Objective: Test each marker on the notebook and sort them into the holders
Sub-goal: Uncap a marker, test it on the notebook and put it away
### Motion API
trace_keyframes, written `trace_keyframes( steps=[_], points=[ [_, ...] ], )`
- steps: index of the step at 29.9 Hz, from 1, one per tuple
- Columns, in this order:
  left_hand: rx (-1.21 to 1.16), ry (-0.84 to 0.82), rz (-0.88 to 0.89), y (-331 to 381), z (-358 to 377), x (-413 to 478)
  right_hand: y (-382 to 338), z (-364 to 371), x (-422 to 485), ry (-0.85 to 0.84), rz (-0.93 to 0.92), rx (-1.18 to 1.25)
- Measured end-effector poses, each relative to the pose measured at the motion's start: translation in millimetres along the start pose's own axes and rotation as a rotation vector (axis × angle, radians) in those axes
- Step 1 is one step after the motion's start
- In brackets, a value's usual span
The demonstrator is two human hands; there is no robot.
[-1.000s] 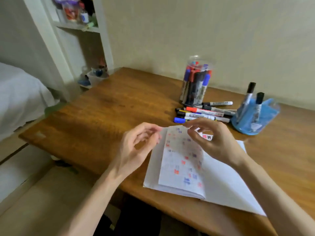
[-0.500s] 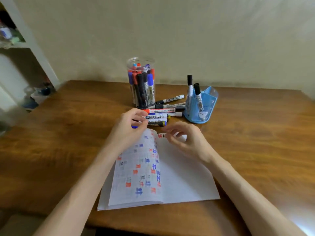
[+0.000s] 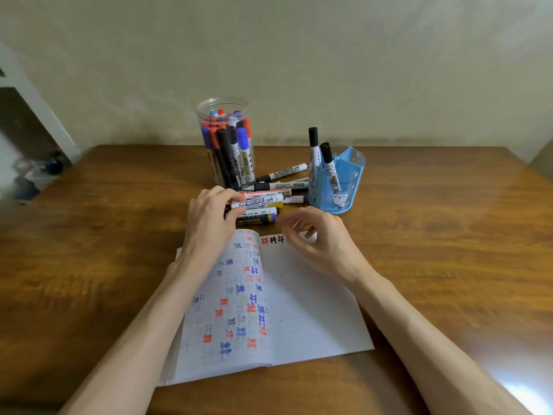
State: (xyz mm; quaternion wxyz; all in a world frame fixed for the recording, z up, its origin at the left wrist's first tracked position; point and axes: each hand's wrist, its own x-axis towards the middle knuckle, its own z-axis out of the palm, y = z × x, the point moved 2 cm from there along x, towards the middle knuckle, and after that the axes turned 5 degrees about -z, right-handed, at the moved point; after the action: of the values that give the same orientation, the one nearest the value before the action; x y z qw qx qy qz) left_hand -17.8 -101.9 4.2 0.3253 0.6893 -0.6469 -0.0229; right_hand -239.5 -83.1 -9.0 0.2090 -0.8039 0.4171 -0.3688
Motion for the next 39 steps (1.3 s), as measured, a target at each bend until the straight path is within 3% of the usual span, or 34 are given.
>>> trace_keyframes(
  steps=[5,8,11,14,19,27,34,39],
  points=[
    [-0.400,-0.108,0.082,31,-6,-17,1,0,-1,0.086,0.159,0.215],
    [-0.504,-0.237,0.197,43,-2,-26,-2,1,-1,0.148,0.151,0.334],
    [-0.571,-0.280,0.146,42,1,-32,-8,-3,-3,0.211,0.151,0.473],
    [-0.536,-0.249,0.096,35,2,-34,-6,-9,-5,0.256,0.216,0.545],
    [-0.449,-0.244,0.173,32,2,-41,-5,-6,-5,0.236,0.289,0.610],
    [-0.367,-0.224,0.248,34,-2,-45,-10,-3,-7,0.201,0.253,0.581],
    [-0.454,-0.321,0.170,31,-6,-43,-19,-8,-8,0.180,0.157,0.521],
    [-0.499,-0.297,0.019,-7,-23,-26,11,-53,-14,0.429,0.234,0.571]
  ],
)
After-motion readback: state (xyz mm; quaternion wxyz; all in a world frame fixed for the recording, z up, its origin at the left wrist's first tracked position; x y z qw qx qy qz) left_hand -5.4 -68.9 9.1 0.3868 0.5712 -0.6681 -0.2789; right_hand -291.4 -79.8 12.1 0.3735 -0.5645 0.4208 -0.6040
